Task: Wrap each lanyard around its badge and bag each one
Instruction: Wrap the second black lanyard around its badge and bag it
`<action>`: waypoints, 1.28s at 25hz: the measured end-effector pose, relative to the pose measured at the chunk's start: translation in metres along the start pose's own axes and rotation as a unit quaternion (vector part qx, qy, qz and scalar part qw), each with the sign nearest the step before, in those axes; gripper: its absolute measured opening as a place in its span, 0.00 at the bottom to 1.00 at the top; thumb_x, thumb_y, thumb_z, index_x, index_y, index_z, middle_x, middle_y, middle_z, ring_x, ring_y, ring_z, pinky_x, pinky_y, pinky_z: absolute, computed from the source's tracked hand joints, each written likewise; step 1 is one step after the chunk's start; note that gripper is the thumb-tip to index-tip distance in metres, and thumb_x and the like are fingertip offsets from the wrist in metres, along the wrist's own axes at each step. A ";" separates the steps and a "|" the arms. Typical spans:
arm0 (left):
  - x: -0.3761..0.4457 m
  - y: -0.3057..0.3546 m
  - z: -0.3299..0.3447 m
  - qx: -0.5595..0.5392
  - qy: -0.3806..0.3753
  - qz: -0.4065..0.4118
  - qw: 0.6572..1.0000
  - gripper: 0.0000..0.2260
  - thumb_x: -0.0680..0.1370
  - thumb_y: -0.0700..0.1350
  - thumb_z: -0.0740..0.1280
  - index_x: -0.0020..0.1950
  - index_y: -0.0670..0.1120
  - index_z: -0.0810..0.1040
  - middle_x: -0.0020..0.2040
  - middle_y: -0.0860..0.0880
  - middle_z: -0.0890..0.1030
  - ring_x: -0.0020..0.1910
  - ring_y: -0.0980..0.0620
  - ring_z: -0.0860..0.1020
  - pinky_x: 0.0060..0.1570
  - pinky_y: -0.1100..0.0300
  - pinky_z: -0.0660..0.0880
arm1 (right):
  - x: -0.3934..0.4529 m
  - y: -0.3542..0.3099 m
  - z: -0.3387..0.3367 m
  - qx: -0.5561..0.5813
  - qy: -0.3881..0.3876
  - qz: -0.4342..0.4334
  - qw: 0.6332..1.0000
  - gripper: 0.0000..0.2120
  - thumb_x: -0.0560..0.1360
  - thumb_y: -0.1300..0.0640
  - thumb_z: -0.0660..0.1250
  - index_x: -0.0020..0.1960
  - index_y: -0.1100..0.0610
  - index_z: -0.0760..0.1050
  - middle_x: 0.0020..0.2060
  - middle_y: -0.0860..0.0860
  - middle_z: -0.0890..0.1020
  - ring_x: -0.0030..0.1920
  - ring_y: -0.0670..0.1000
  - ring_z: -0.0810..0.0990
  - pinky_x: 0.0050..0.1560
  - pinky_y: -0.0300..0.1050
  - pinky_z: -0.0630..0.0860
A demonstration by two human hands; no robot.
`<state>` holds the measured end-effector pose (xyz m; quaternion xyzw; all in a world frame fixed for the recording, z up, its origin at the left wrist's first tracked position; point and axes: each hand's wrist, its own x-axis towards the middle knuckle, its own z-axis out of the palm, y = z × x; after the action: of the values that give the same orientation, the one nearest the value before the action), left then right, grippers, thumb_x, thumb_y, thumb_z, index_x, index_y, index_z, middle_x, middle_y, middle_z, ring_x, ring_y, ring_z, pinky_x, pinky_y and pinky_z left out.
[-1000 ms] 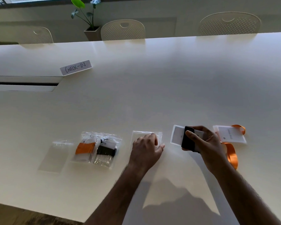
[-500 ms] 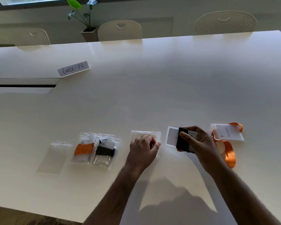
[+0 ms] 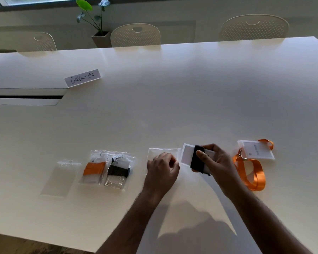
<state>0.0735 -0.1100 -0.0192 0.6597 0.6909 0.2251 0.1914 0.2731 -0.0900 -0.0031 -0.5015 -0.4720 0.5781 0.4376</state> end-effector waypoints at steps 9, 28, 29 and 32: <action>-0.002 0.007 -0.005 -0.055 0.098 0.035 0.993 0.06 0.82 0.47 0.65 0.46 0.52 0.73 0.44 0.57 0.76 0.42 0.56 0.75 0.51 0.53 0.71 | -0.008 -0.007 0.013 -0.029 -0.003 -0.002 1.000 0.09 0.82 0.57 0.69 0.61 0.57 0.77 0.53 0.58 0.84 0.46 0.55 0.89 0.38 0.44 0.84; -0.005 0.018 -0.008 0.010 0.116 0.206 0.972 0.03 0.83 0.46 0.64 0.50 0.48 0.75 0.48 0.53 0.76 0.48 0.51 0.75 0.51 0.53 0.73 | -0.005 -0.012 0.012 -0.034 0.028 -0.022 0.999 0.08 0.75 0.54 0.76 0.53 0.54 0.83 0.46 0.56 0.86 0.46 0.58 0.88 0.39 0.54 0.86; -0.006 0.018 -0.005 0.015 0.115 0.206 0.972 0.04 0.83 0.46 0.65 0.50 0.48 0.75 0.48 0.52 0.77 0.48 0.51 0.75 0.51 0.52 0.74 | -0.004 -0.012 0.012 -0.016 0.042 -0.017 0.999 0.10 0.74 0.52 0.76 0.53 0.55 0.82 0.46 0.56 0.86 0.46 0.57 0.87 0.39 0.54 0.86; -0.007 0.021 -0.002 0.000 0.118 0.198 0.973 0.04 0.84 0.47 0.64 0.51 0.48 0.75 0.48 0.51 0.77 0.47 0.49 0.76 0.51 0.51 0.75 | -0.004 -0.009 0.013 0.011 0.053 -0.015 0.998 0.15 0.72 0.49 0.75 0.54 0.56 0.82 0.46 0.58 0.86 0.45 0.54 0.86 0.37 0.45 0.83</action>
<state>0.0904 -0.1168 -0.0058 0.7523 0.5643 0.3346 0.0599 0.2607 -0.0936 0.0074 -0.5196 -0.4494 0.5493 0.4757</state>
